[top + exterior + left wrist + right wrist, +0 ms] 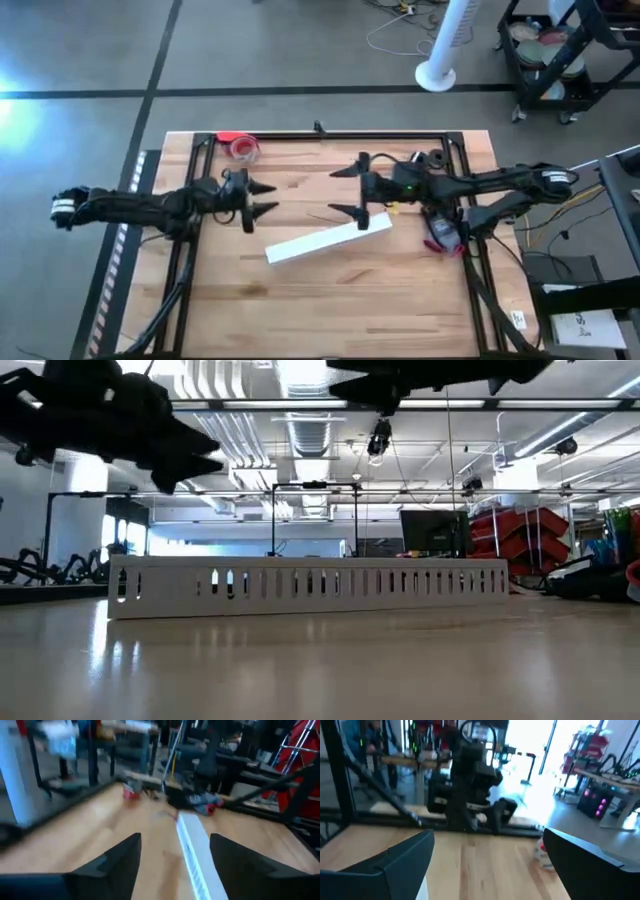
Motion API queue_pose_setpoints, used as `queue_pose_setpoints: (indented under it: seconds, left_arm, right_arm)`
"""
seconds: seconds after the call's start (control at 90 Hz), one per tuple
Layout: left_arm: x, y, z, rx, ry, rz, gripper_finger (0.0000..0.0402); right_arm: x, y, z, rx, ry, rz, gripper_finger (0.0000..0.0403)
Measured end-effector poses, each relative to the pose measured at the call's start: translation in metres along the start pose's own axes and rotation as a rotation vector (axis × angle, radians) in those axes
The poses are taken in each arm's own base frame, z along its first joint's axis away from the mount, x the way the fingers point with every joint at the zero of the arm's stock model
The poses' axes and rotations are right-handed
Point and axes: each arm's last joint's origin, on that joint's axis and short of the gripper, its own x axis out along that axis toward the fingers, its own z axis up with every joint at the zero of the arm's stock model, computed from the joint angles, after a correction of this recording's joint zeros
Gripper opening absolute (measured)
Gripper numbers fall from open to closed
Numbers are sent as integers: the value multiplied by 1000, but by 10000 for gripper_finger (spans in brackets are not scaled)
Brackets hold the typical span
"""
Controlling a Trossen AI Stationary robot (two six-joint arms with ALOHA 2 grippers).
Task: Ziptie cables
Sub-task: Return to Home Position
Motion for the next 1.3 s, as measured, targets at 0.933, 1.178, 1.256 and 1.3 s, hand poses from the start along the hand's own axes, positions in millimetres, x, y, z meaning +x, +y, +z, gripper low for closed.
queue_pose_setpoints:
  seconds: [0.933,1.178,1.256,1.3]
  left_arm:
    - [-87,8,16,40,-272,5,71]
    - [-73,14,-17,-16,-269,-10,37]
    - [-70,15,-27,-36,-267,-30,24]
    - [-70,14,-27,-32,-263,-38,18]
  right_arm:
    - [-135,3,-52,78,-96,-99,91]
    - [-161,10,-96,168,-170,-102,5]
    - [-168,11,-108,195,-169,-121,4]
    - [-170,10,-108,216,-171,-144,6]
